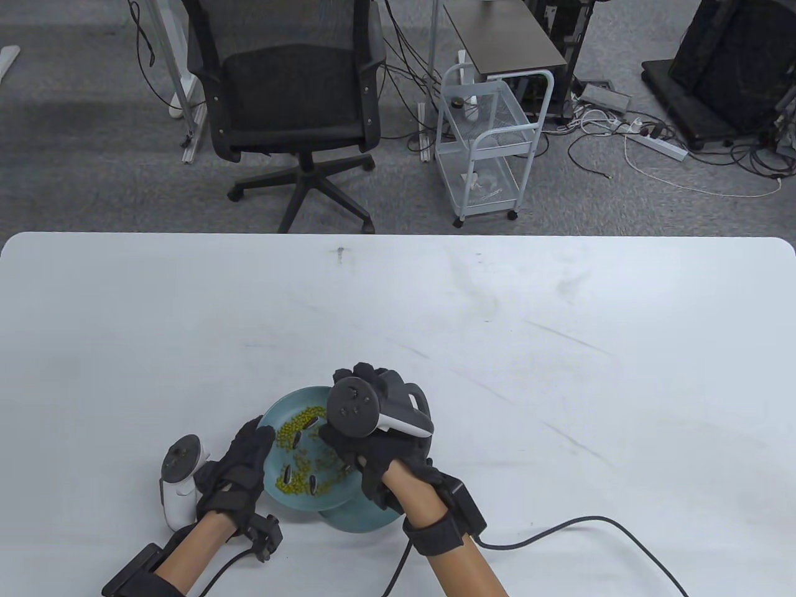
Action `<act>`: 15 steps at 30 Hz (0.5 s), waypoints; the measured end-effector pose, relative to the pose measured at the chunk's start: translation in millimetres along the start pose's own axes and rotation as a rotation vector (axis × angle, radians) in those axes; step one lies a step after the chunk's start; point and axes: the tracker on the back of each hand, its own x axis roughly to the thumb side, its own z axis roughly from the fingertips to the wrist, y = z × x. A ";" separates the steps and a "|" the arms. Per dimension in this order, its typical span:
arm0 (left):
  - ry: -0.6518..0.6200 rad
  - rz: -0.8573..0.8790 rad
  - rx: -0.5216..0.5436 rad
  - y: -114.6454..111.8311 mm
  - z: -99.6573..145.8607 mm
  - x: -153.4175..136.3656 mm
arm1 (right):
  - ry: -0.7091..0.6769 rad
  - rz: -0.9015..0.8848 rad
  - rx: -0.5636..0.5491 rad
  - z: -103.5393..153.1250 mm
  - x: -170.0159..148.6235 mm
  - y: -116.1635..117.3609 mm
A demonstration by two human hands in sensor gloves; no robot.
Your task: Pick sunflower seeds with hand pinch into plate
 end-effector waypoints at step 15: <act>-0.027 -0.036 0.020 -6.7 1.2 3.3 | 0.069 0.123 0.052 -1.1 -7.1 21.2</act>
